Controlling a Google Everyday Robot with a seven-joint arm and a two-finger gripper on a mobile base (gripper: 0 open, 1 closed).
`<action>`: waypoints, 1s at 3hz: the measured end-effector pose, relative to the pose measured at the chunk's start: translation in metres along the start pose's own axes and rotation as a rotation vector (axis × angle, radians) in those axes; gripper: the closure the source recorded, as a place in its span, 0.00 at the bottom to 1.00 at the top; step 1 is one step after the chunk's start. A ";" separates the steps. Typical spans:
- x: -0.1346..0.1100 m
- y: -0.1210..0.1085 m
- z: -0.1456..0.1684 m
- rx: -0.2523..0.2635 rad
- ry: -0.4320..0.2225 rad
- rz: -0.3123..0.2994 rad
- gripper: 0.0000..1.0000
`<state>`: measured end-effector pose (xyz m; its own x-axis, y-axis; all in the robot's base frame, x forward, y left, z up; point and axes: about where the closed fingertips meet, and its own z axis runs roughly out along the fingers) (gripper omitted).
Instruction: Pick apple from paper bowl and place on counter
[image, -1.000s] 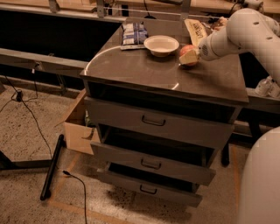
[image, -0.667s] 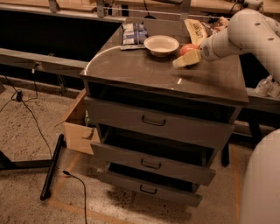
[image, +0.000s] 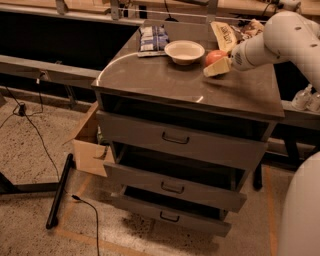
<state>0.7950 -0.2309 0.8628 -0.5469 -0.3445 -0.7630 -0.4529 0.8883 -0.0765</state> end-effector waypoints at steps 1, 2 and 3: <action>0.004 -0.005 -0.005 0.010 0.004 0.005 0.20; 0.016 -0.028 -0.023 0.060 0.025 0.015 0.14; 0.032 -0.045 -0.046 0.092 0.056 0.030 0.18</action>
Offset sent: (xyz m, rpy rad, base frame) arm -0.0268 -0.0801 0.0166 -0.0723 0.0023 -0.1202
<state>0.7657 -0.2959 0.8716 -0.5986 -0.3315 -0.7293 -0.3706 0.9217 -0.1148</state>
